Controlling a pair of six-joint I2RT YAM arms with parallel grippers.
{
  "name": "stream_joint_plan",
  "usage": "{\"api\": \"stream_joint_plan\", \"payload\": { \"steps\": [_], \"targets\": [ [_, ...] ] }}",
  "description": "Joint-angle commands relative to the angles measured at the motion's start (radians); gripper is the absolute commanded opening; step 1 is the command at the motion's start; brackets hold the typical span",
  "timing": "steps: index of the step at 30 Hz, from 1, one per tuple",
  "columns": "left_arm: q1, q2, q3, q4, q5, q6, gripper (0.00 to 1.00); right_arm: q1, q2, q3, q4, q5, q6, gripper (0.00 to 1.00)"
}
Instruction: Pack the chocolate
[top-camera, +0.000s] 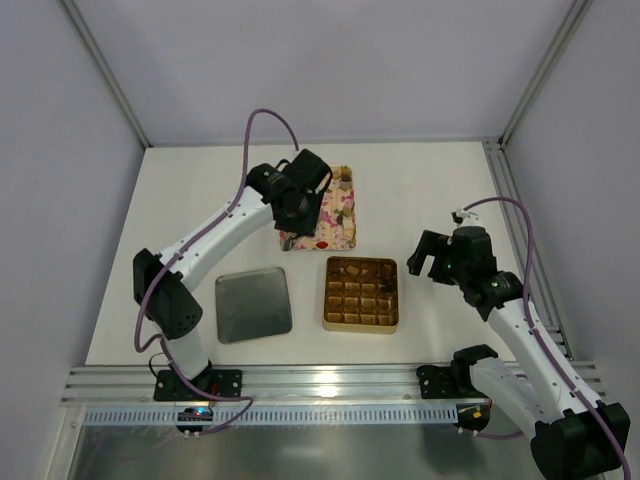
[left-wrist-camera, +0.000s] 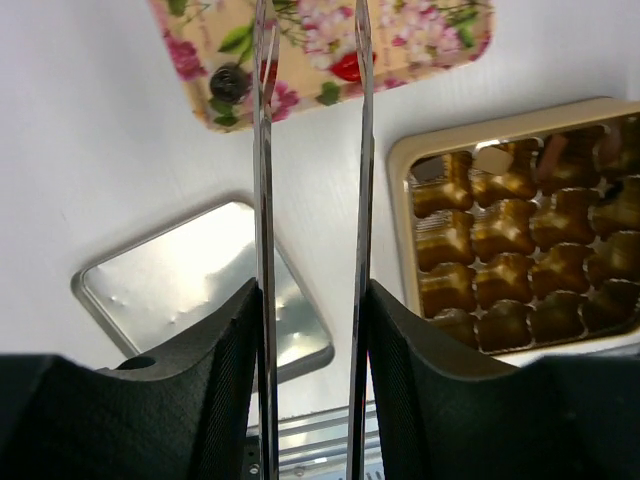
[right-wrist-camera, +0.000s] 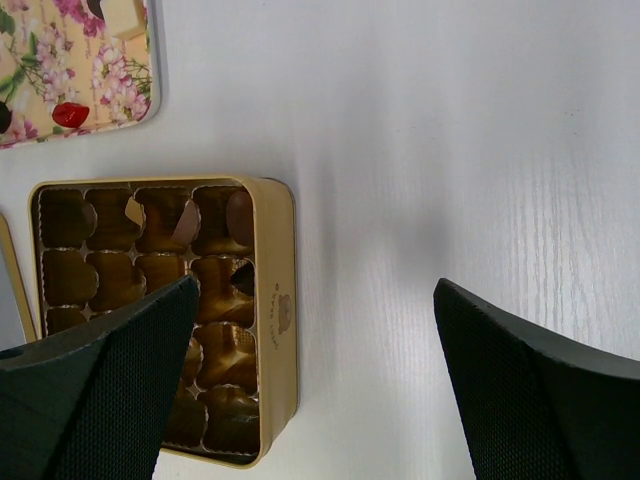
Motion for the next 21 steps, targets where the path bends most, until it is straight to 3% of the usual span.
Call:
{"api": "stream_joint_plan", "payload": {
  "steps": [1,11,21],
  "targets": [
    [0.055,-0.031,-0.035,0.019,-0.018,0.043,0.44,0.001,0.007,0.034,0.044,-0.011,-0.016,1.00],
    [0.177,0.101,0.031,0.051,-0.019,0.079,0.45,0.001,0.019,0.028,0.058,-0.011,-0.031,1.00],
    [0.218,0.247,0.169,0.030,-0.048,0.118,0.45,0.000,0.027,0.017,0.070,-0.043,-0.030,1.00]
  ]
}}
